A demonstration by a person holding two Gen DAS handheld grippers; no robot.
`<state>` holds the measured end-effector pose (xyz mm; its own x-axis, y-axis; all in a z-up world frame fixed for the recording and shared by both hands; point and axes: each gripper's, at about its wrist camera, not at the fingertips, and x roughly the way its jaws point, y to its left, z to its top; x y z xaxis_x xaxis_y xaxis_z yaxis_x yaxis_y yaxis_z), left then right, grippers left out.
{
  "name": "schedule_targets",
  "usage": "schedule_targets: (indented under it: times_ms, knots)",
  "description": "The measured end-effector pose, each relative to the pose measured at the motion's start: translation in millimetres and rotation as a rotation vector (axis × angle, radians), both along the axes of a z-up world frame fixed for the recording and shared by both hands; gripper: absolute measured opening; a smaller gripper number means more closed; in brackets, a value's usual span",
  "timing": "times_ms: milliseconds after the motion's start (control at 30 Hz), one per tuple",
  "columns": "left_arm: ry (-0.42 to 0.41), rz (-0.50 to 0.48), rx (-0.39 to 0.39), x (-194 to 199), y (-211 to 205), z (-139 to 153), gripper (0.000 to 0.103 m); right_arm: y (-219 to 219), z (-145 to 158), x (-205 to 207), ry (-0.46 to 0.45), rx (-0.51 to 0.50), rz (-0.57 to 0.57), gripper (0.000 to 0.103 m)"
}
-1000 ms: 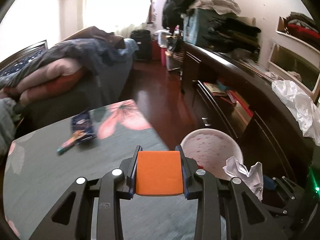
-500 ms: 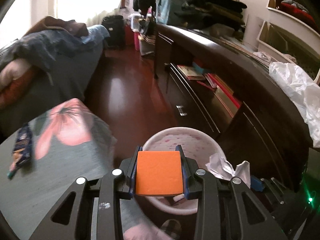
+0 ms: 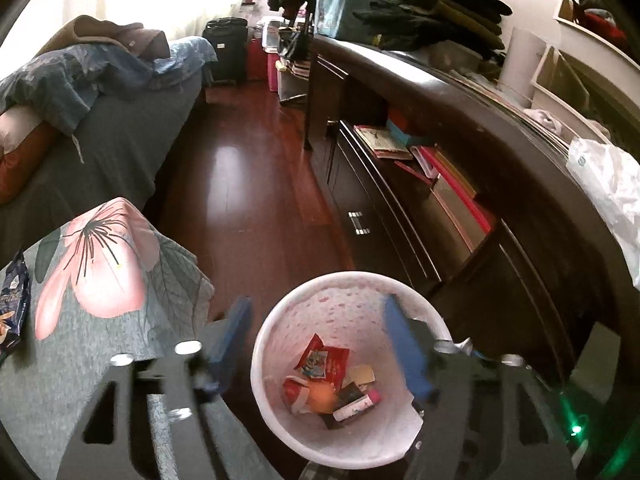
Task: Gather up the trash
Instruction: 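Carry sponge and paper to the wastebasket and open both tools to drop them, then return to the table and grasp the blue biscuit bag with the left tool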
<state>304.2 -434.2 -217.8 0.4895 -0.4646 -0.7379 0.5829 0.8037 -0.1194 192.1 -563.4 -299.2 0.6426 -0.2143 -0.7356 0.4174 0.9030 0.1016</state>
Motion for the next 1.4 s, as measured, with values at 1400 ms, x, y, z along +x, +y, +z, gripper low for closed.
schedule_targets:
  times_ms: [1400]
  knots:
    - [0.002, 0.508, 0.144, 104.8, 221.9, 2.6, 0.092, 199.2, 91.5, -15.1, -0.011, -0.148, 0.359, 0.092]
